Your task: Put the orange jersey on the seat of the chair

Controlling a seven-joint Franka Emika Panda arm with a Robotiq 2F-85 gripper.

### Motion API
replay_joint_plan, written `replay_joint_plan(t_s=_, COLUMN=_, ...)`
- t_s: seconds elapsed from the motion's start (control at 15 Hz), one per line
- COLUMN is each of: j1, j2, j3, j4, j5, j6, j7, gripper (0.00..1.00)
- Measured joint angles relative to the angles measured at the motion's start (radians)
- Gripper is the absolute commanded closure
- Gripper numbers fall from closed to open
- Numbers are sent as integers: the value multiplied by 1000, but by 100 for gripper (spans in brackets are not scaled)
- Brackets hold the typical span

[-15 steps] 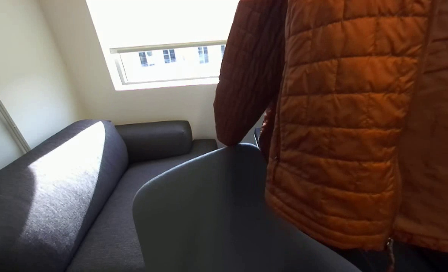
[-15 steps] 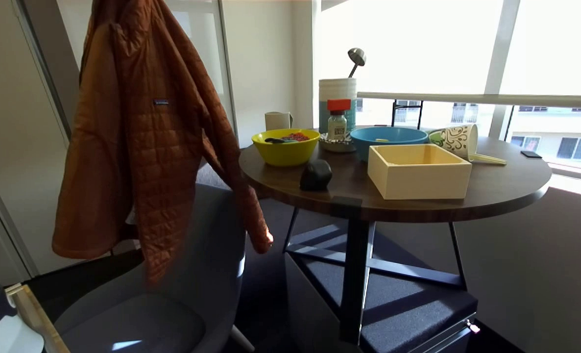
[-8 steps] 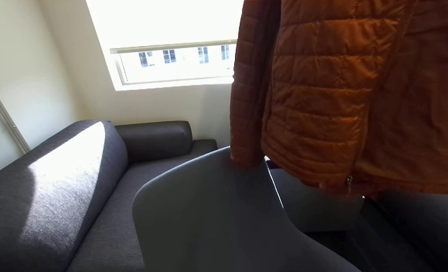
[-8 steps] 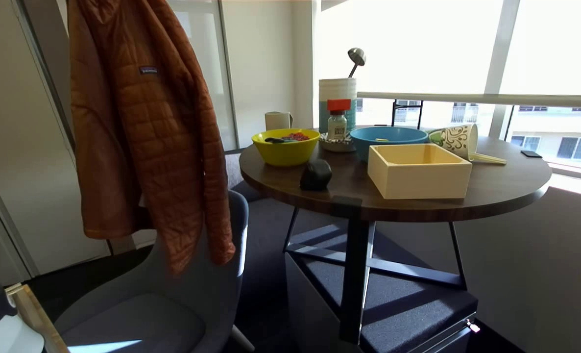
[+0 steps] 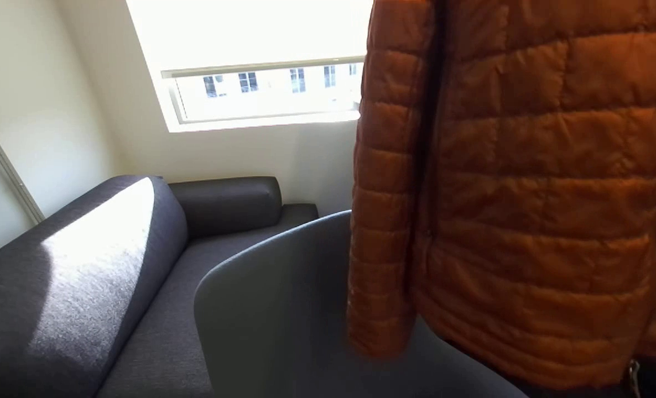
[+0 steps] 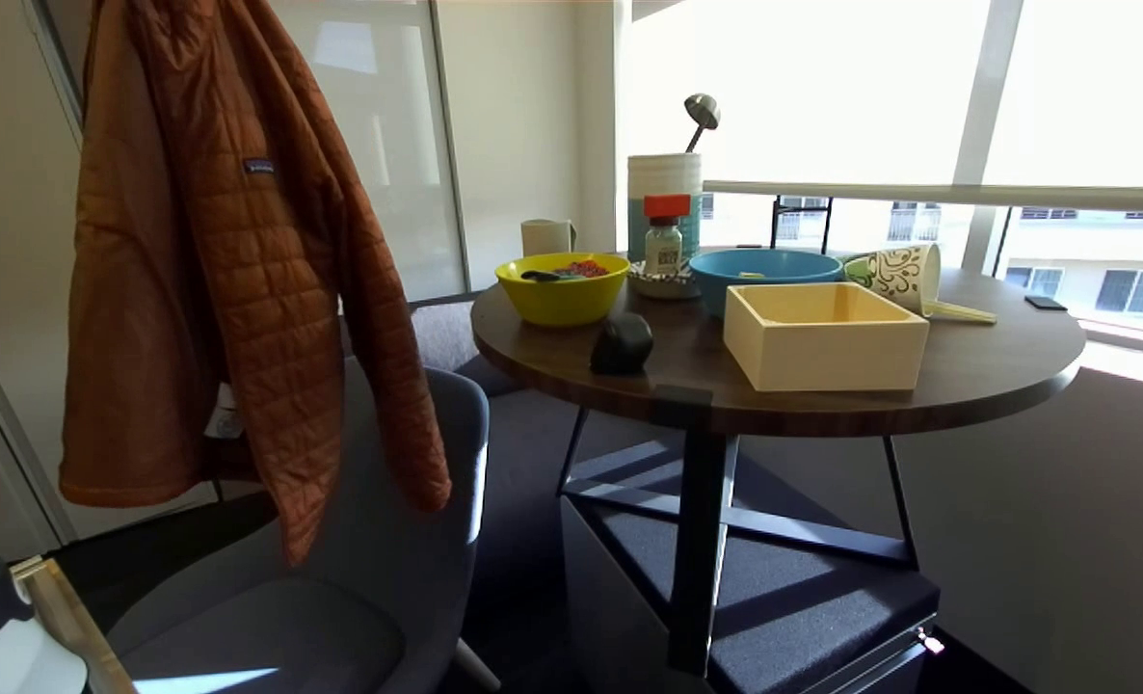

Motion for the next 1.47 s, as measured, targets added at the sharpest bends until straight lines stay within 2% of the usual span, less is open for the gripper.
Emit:
replay_joint_plan(t_s=0.27, j1=8, j2=-33, j3=32, j4=-109, j5=29, j6=-148, j7=-14, gripper=99)
replay_joint_plan(t_s=0.53, j1=1, j2=-16, j3=47, j4=-265, j5=33, j6=-147, j7=-105, gripper=99)
replay_joint_plan(t_s=0.8, j1=-22, j2=-53, j3=135, j4=-417, j5=42, j6=-136, j7=-121, gripper=99)
replay_joint_plan(t_s=0.93, j1=-15, j2=-102, j3=182, j4=-493, j5=130, j6=-128, j7=-95, gripper=98)
replay_joint_plan(t_s=1.07, j1=-20, j2=-121, j3=201, j4=-513, j5=135, j6=-128, j7=-92, gripper=98)
replay_joint_plan(t_s=1.33, j1=-30, j2=-105, j3=197, j4=-517, j5=135, j6=-129, j7=-96, gripper=99)
replay_joint_plan(t_s=1.47, j1=-35, j2=-104, j3=230, j4=-542, j5=102, j6=-127, j7=-95, gripper=99)
